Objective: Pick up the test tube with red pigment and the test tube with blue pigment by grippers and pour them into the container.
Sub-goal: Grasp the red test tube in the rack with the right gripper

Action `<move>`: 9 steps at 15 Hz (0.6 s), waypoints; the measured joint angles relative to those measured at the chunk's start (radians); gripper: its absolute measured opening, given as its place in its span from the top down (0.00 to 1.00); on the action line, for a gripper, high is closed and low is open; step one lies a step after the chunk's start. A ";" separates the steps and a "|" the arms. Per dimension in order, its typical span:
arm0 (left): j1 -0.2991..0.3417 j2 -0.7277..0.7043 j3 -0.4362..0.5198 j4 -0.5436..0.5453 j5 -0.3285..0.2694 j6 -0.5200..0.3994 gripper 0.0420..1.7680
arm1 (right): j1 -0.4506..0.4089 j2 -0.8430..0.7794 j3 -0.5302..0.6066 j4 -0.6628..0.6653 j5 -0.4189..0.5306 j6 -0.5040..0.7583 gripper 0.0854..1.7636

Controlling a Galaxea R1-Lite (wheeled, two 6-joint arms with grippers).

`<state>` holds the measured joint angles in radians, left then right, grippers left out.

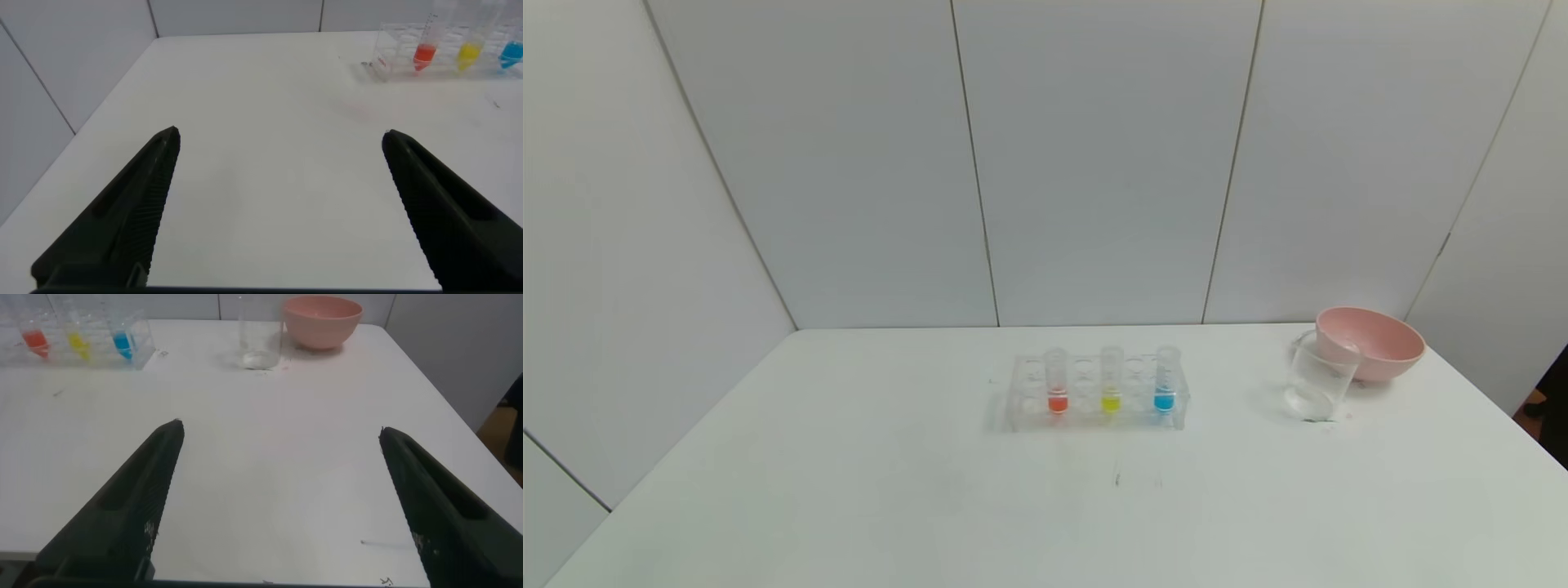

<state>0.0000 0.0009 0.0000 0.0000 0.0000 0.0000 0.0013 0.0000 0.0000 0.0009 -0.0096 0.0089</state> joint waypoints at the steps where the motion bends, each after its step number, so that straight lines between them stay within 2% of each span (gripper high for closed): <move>1: 0.000 0.000 0.000 0.000 0.000 0.000 0.00 | 0.000 0.000 0.000 -0.003 -0.001 0.003 0.03; 9: 0.000 0.000 0.000 0.000 0.000 0.000 0.00 | 0.000 0.000 0.000 -0.002 0.000 -0.001 0.03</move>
<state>0.0000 0.0009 0.0000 0.0000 0.0000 0.0000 0.0013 0.0000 0.0000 -0.0013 -0.0096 0.0077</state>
